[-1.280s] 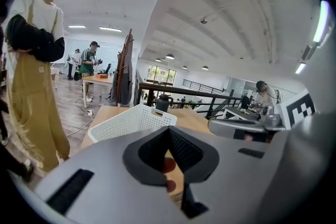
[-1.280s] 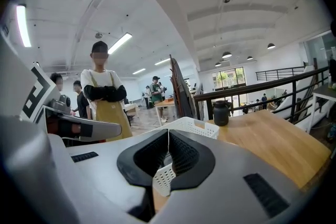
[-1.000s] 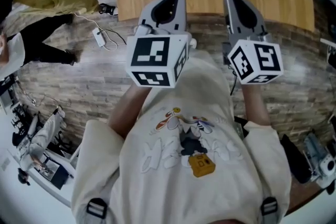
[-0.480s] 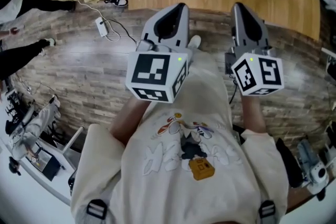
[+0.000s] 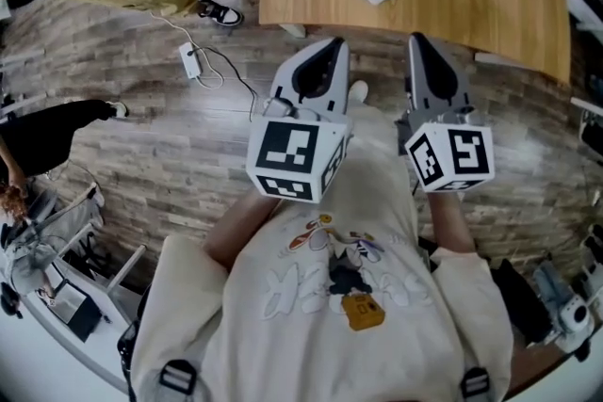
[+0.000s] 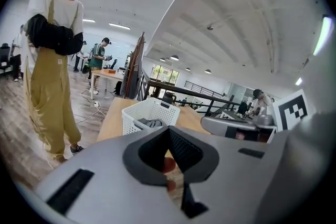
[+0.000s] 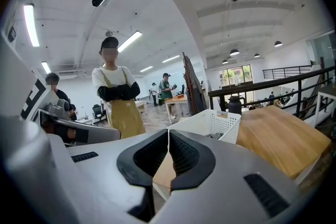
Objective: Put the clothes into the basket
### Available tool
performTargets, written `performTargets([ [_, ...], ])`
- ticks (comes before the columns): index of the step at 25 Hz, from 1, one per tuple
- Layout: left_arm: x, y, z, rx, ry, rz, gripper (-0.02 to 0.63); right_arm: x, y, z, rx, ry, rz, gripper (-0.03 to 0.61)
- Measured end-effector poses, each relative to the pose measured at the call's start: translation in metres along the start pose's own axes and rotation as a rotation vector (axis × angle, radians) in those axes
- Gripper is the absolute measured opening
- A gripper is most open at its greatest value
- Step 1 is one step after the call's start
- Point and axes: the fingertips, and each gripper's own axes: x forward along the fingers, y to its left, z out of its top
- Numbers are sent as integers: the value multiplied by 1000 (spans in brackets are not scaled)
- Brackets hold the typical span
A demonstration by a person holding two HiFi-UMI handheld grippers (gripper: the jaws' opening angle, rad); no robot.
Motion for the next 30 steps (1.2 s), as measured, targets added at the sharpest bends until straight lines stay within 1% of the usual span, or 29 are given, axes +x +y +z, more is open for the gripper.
performTargets([
  [6,-24,22,-8,24,-21,-7,0,-1,38,-3,-27,-9,-17,25],
  [9,-38,32,-14,15,-21,-29,2,-6,59,-10,-35,-6,-34,25],
  [13,-49,43,-18,17,-24,-42,2,-8,72,-22,-32,10,-63,25],
  [16,-54,46,-20,22,-38,-44,2,-9,80,-26,-33,17,-63,25],
  [20,-60,44,-24,25,-45,-39,2,-10,86,-28,-40,22,-41,25],
  [25,-56,39,-24,34,-33,-23,2,-5,84,-39,-54,80,23,25],
  [28,-53,29,-27,44,-18,-21,2,-12,77,-37,-68,78,33,25],
  [30,-50,21,-30,42,-12,-22,0,-17,70,-37,-52,73,28,25],
])
